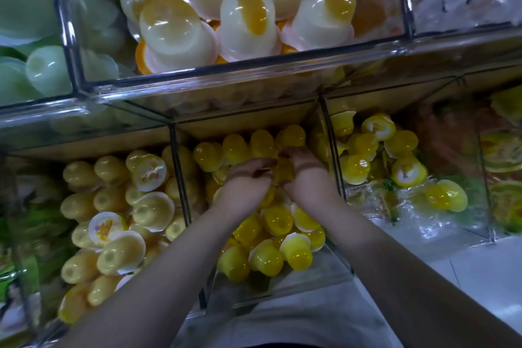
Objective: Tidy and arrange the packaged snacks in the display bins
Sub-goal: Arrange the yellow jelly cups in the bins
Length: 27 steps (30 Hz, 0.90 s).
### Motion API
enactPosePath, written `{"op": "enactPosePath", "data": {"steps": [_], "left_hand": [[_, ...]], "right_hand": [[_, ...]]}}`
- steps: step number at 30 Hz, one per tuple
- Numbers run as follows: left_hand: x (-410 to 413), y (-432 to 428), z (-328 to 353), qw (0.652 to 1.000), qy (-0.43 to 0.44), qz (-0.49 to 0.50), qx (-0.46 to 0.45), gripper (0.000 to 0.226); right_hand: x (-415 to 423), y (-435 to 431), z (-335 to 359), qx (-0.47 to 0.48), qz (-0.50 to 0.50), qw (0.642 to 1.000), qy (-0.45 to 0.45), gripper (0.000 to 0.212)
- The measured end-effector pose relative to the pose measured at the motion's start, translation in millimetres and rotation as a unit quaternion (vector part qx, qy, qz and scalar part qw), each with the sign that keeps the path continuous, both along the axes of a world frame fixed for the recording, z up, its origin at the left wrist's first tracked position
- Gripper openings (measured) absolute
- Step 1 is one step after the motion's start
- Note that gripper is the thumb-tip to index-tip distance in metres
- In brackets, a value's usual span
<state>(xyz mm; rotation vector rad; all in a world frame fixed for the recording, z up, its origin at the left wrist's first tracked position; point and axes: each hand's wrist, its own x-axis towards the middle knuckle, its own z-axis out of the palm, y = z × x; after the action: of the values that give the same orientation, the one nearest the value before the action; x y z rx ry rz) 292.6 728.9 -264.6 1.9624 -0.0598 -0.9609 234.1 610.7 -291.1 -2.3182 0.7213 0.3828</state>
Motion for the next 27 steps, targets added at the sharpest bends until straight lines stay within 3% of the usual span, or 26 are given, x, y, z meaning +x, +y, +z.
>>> {"op": "enactPosePath", "data": {"steps": [3, 5, 9, 16, 19, 27], "left_hand": [[-1, 3, 1, 1.000, -0.019, -0.002, -0.010, 0.028], [-2, 3, 5, 0.999, -0.016, 0.015, -0.036, 0.028], [-9, -6, 18, 0.988, 0.020, 0.063, -0.139, 0.025], [-25, -31, 38, 0.961, 0.070, 0.068, -0.260, 0.023], [-35, -47, 43, 0.957, 0.083, 0.071, -0.270, 0.017], [-70, -103, 30, 0.963, 0.089, 0.092, -0.239, 0.032]], "right_hand": [[-3, 4, -2, 0.012, -0.034, 0.999, -0.037, 0.055], [-6, 7, 2, 0.063, -0.111, 0.987, -0.094, 0.048], [-7, 13, 33, 0.194, -0.259, 0.922, -0.210, 0.015], [-26, 8, 64, 0.241, -0.355, 0.840, -0.332, 0.022], [-38, -5, 63, 0.242, -0.371, 0.830, -0.338, 0.025], [-70, -62, 48, 0.230, -0.394, 0.835, -0.307, 0.023]]}}
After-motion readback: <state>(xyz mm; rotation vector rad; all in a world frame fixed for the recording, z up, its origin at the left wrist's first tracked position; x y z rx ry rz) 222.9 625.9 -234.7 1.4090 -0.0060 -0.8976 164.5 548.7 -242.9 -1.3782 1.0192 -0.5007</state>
